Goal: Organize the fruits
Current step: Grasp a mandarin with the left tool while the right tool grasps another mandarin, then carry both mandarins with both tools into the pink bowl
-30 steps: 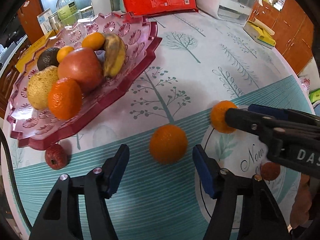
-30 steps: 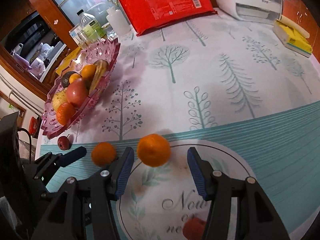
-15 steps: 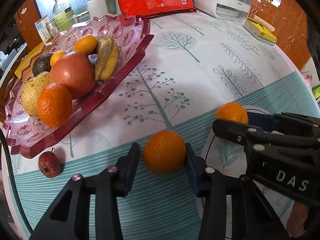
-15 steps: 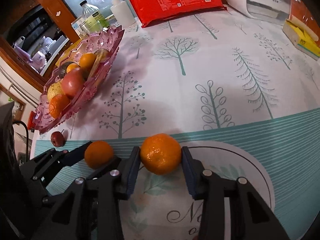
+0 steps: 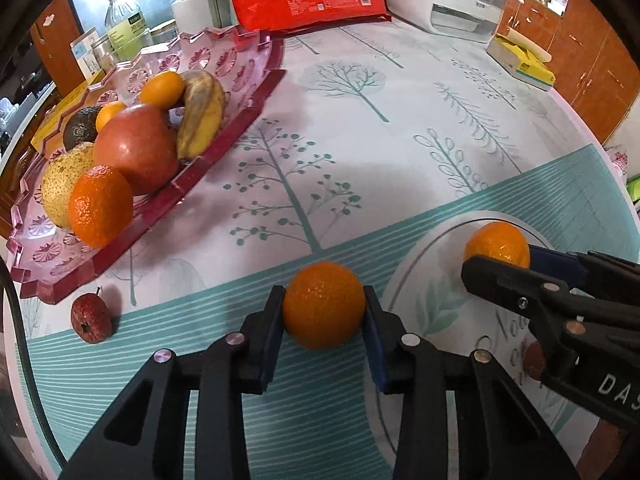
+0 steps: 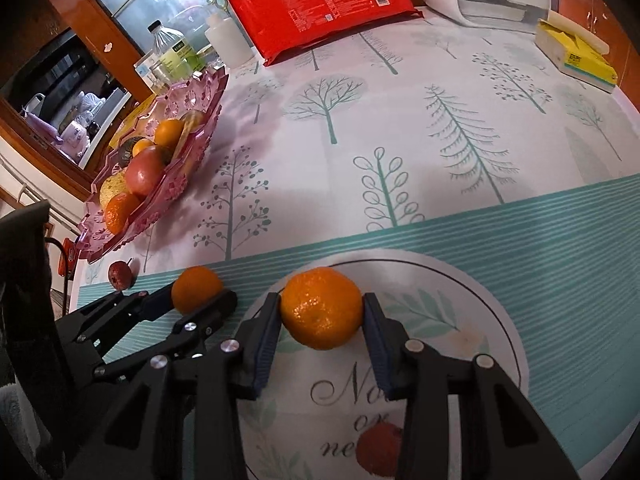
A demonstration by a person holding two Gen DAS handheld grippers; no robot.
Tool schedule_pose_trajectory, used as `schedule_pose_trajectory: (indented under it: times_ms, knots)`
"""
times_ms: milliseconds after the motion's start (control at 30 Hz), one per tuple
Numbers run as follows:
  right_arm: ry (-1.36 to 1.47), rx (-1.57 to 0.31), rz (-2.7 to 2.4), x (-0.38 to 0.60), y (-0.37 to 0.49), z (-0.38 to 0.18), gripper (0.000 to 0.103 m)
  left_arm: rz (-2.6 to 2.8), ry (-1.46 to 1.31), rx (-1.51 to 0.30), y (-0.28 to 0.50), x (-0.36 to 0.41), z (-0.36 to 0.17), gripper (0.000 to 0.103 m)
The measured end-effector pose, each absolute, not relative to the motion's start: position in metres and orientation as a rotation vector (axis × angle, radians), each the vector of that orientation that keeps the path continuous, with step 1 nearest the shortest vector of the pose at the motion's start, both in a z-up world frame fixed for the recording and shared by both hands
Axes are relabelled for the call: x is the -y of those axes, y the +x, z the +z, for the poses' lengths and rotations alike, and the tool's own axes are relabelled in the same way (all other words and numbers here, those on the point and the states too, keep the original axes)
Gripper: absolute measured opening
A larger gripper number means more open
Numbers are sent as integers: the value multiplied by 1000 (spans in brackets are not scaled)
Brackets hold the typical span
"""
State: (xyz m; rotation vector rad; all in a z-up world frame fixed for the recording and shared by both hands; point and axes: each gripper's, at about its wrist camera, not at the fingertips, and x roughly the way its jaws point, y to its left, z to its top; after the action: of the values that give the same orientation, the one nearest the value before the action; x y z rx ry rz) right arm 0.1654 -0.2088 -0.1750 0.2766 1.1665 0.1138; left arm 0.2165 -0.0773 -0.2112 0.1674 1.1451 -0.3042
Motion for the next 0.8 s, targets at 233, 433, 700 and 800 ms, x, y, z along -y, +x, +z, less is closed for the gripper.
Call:
schedule_pose_trajectory:
  times_ms: [233, 433, 700, 800]
  knots:
    - [281, -1149, 121, 214, 150, -165, 41, -318, 156, -1127, 202, 84, -195, 35]
    - [276, -1125, 127, 219, 139, -151, 41, -310, 135, -1121, 185, 82, -180, 35]
    - [273, -1077, 145, 229, 118, -127, 41, -289, 102, -1090, 159, 72, -155, 35]
    - [272, -1072, 158, 232, 111, -120, 41, -285, 76, -1067, 149, 66, -140, 35]
